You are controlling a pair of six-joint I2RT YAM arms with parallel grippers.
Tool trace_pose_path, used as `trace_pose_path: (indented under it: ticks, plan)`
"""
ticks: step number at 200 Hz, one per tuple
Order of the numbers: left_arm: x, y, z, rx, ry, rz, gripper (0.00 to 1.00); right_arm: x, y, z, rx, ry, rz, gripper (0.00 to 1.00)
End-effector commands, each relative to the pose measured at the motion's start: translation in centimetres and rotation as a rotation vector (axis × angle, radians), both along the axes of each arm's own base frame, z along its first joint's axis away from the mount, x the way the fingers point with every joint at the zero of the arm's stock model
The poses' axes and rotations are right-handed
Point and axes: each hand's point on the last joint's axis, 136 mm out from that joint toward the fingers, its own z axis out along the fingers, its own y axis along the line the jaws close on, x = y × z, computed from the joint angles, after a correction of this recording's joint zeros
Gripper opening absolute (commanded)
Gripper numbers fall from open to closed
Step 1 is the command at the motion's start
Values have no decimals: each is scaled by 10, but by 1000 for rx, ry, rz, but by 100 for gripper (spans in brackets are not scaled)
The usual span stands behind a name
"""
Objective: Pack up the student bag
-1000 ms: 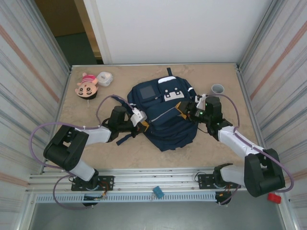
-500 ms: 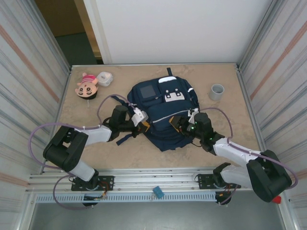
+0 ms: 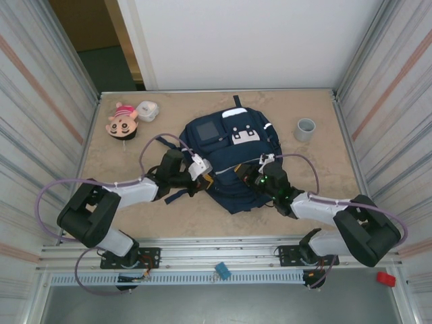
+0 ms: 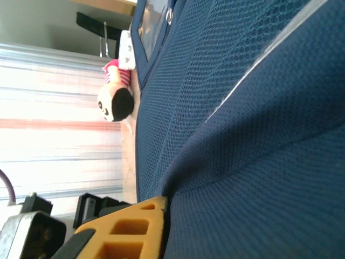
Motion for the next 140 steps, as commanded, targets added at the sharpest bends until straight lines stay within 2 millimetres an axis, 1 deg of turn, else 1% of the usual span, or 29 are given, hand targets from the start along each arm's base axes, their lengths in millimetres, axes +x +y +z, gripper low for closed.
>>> trace_pose_path:
  ticks: [1,31,68,79,84,99,114,129,137,140]
  plan:
    - [-23,-25,30,-60,-38,-110,0,7,11,17,51,-52,2,8]
    - [-37,-41,31,-64,-28,-145,0,11,14,24,55,-70,7,7]
    - [-43,-61,43,-121,-5,-177,0,16,16,28,11,-79,17,7]
    - [-42,-65,47,-134,-10,-169,0,16,17,30,20,-87,24,7]
    - [-41,-65,48,-140,-8,-162,0,16,17,34,30,-96,27,9]
    - [-34,-63,47,-130,-22,-119,0,9,15,40,27,-120,46,26]
    - [-32,-59,43,-111,-25,-95,0,2,4,36,-42,-91,51,41]
    - [-31,-54,39,-92,-27,-74,0,-8,-9,31,-125,-70,76,50]
    - [-30,-51,36,-75,-29,-59,0,-14,-17,29,-148,-54,84,52]
    - [-29,-50,35,-70,-31,-53,0,-16,-20,31,-152,-61,84,52]
